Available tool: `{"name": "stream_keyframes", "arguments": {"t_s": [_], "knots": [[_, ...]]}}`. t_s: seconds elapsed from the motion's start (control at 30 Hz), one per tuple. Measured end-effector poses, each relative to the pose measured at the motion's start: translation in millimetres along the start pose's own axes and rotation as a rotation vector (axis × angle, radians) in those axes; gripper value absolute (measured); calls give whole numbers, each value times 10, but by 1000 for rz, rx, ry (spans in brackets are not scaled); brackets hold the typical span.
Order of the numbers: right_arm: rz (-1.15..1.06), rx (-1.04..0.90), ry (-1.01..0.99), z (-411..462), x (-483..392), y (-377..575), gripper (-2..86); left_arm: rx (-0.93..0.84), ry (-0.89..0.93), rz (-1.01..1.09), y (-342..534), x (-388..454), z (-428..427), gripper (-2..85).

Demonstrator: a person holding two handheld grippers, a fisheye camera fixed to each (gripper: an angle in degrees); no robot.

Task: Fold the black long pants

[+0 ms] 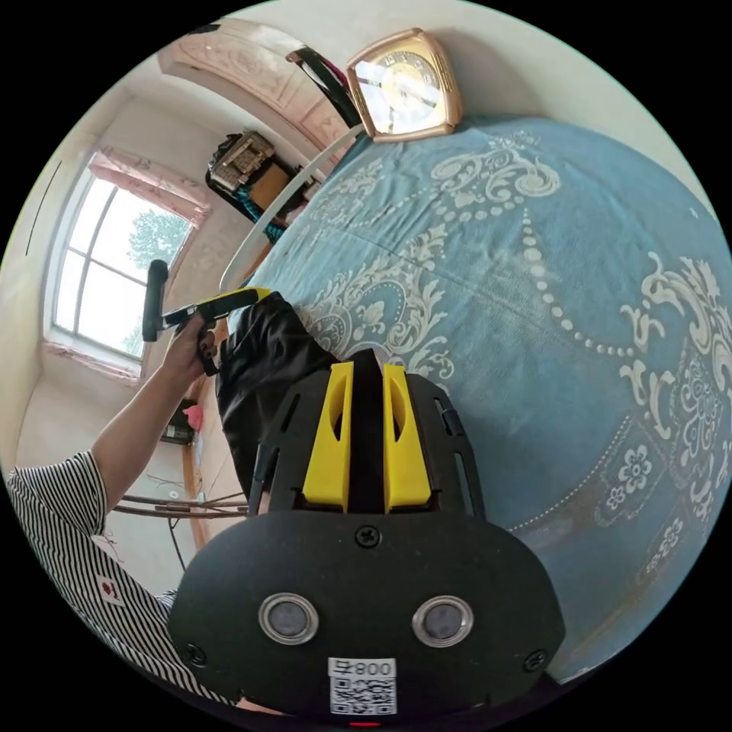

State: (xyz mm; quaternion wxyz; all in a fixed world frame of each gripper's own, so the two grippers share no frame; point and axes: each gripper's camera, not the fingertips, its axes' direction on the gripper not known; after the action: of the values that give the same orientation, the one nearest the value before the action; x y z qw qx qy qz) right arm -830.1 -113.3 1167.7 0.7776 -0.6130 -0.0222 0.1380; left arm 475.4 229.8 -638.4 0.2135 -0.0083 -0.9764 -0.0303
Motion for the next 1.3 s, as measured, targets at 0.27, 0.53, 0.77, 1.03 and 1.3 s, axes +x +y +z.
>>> {"name": "stream_keyframes", "arguments": {"t_s": [0.27, 0.53, 0.77, 1.03, 1.3], "knots": [[32, 25, -78, -107, 227, 371, 12, 164, 146, -89, 496, -245, -464, 10], [153, 27, -167, 27, 584, 740, 5, 152, 147, -212, 862, -330, -443, 5], [58, 159, -37, -205, 503, 1270, 1, 288, 140, -159, 1243, -59, -1028, 5], [-270, -149, 295, 476, -119, 2402, 1, 71, -16, 37, 1842, 794, -931, 3], [-285, -210, 368, 892, 7, 3034, 1, 106, 19, 59, 1862, 1335, -1392, 1]]}}
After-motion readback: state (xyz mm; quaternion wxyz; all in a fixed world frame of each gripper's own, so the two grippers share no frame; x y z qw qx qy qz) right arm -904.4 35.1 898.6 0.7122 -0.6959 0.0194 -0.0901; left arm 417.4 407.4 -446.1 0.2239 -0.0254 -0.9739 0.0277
